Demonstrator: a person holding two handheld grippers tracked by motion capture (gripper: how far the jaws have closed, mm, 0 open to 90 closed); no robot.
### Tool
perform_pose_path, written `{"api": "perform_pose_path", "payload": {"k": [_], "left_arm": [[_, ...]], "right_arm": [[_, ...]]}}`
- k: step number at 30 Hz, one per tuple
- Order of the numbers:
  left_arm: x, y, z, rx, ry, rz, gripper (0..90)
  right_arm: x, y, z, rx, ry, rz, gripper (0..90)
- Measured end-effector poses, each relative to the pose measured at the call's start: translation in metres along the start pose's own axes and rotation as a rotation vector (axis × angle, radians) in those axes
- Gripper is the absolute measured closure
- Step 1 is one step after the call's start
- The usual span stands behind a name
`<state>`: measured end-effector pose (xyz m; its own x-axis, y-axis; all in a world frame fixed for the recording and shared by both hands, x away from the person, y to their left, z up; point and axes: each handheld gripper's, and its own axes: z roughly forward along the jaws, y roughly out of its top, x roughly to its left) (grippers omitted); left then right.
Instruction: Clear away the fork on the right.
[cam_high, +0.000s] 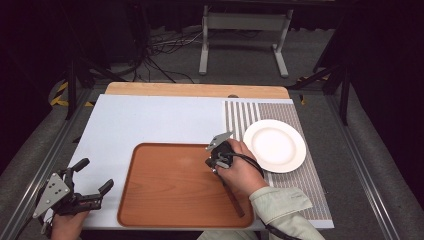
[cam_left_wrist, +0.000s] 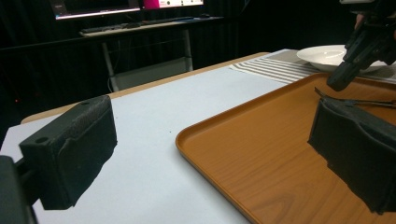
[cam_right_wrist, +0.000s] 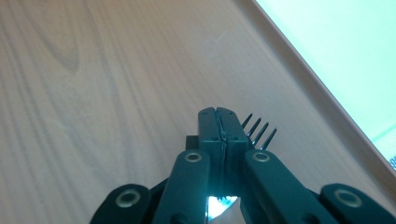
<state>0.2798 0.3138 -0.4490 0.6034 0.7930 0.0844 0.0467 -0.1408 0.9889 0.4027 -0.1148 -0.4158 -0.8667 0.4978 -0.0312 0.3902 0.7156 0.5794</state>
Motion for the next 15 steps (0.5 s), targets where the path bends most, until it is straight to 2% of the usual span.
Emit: {"api": "perform_pose_path", "payload": {"k": [15], "left_arm": [[0.0,0.0,0.0,0.002,-0.001,0.001,1.7]], "right_arm": [[-0.004,-0.001,0.018,0.007,-0.002,0.005,90.0]]}}
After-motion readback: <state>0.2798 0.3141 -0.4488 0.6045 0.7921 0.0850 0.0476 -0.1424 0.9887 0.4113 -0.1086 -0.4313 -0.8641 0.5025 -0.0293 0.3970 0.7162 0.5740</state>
